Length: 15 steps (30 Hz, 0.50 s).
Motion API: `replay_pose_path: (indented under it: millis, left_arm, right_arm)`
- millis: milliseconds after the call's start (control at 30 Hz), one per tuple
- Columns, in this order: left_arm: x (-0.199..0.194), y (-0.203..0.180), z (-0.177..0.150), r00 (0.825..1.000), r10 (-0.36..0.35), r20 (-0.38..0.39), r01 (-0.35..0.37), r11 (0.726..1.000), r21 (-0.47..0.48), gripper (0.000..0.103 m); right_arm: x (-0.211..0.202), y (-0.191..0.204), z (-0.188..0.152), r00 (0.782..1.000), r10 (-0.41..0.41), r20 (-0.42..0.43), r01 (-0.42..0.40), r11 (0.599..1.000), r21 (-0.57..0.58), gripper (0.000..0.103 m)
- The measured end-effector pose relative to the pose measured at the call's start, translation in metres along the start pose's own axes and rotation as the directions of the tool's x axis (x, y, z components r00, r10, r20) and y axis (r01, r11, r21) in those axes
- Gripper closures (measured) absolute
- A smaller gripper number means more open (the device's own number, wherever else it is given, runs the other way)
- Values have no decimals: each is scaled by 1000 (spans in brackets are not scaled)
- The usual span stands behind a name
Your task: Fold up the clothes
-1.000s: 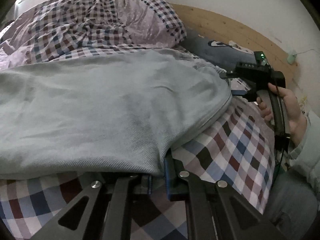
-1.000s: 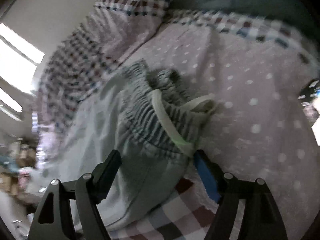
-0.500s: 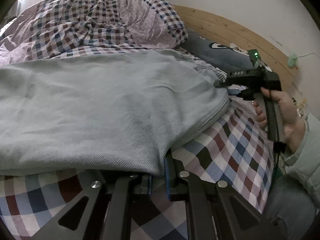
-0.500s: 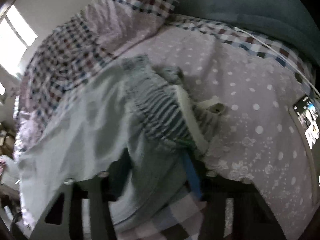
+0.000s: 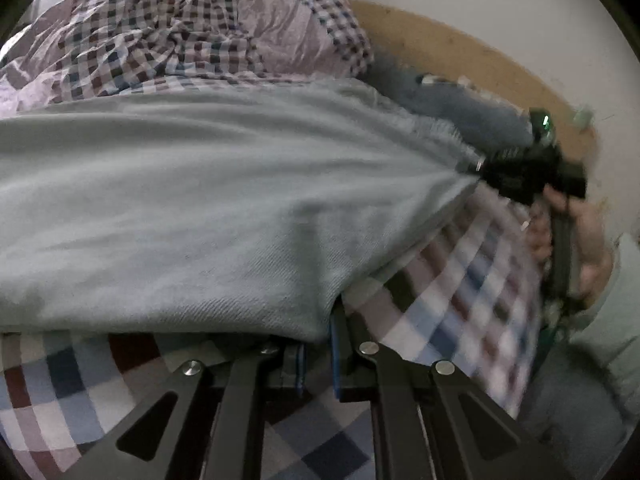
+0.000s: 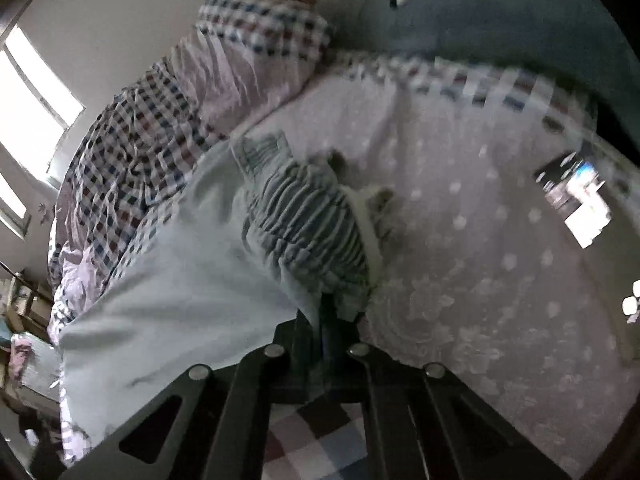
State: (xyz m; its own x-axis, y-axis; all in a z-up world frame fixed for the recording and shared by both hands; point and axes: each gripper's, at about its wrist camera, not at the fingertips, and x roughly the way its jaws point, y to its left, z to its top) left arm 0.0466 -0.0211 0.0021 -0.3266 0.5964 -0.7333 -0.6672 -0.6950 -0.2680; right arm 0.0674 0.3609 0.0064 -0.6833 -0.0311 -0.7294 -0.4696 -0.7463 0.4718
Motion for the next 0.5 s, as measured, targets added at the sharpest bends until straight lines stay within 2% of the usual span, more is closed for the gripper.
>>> replay_pose_path:
  millis: [67, 133, 200, 267, 300, 333, 367, 400, 500]
  left_arm:
    - [-2, 1, 3, 1000, -4, -4, 4, 1000, -22, 92]
    - [-5, 3, 4, 1000, -22, -2, 22, 998, -51, 87]
    - [-6, 4, 2, 999, -40, -2, 39, 996, -77, 80]
    - [-11, 8, 0, 998, -69, 2, 68, 991, -116, 69]
    - [-15, 12, -1, 996, -85, 7, 86, 987, -134, 57]
    - [-19, 14, -2, 995, -100, 16, 101, 983, -151, 49]
    - [-25, 18, -5, 994, -106, 27, 109, 978, -177, 35]
    - [-31, 21, -7, 993, -112, 38, 117, 972, -202, 26]
    - [-49, 37, -13, 990, -122, 74, 139, 948, -286, 21]
  right_arm:
    - [2, -3, 4, 1000, 23, -3, -23, 1000, -12, 82]
    - [-2, -10, 9, 999, 46, -1, -46, 999, -1, 56]
    - [-7, -20, 14, 997, 78, -5, -78, 997, 30, 43]
    - [-8, -31, 18, 992, 126, -23, -124, 990, 70, 42]
    - [-6, -34, 19, 988, 151, -37, -147, 985, 85, 42]
    - [-3, -37, 21, 984, 173, -51, -167, 981, 97, 42]
    - [-1, -39, 22, 981, 183, -59, -176, 978, 107, 42]
    - [3, -41, 23, 979, 197, -61, -188, 974, 124, 41]
    - [14, -48, 26, 971, 231, -70, -214, 958, 194, 38]
